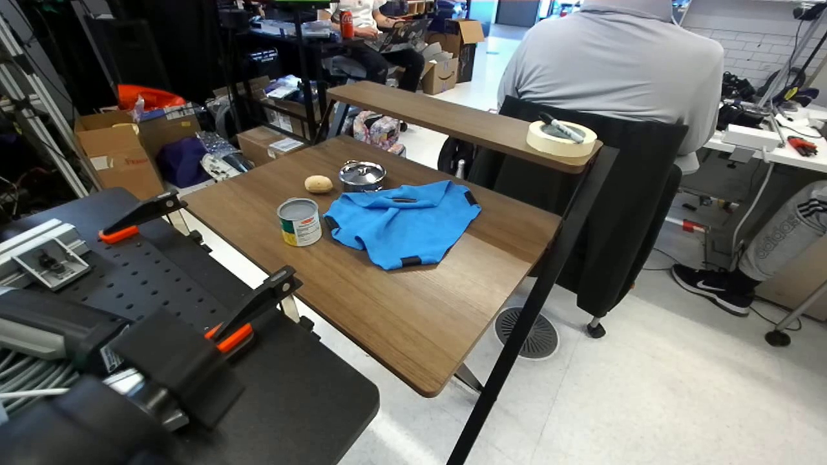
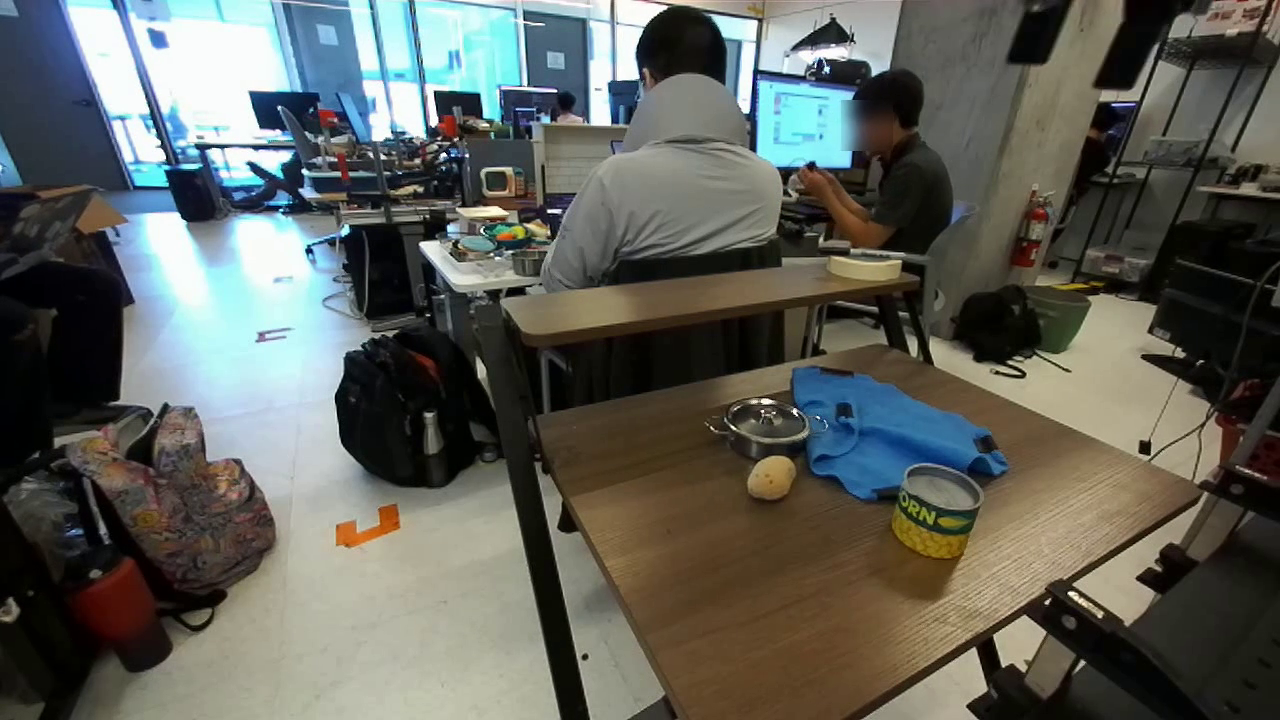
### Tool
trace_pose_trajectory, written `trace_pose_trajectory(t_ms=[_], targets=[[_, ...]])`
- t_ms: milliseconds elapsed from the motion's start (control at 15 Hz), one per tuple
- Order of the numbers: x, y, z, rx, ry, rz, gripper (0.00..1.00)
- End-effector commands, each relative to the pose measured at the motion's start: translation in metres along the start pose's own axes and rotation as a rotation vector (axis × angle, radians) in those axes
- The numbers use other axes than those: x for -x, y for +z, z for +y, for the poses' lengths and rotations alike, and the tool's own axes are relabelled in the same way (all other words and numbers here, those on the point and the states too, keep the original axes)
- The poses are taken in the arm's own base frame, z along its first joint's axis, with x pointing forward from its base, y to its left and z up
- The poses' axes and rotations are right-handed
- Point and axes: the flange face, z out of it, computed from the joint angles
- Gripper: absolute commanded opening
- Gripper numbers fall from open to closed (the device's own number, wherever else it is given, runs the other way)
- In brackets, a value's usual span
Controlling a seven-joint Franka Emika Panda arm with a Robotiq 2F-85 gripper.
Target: Remove the silver lid from the silver pot
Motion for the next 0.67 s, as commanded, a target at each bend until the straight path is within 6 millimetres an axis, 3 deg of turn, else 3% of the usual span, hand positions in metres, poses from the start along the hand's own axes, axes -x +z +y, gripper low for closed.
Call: trace_pose_trajectory(t_ms=[0,267,600], targets=[[-0.046,0.049,-0.009,-0.005,0.032,0.107,1.0],[-0.081,0.116,-0.004,0.003,0.026,0.102,1.0],[-0.117,0.182,-0.006,0.017,0.011,0.026,1.0]])
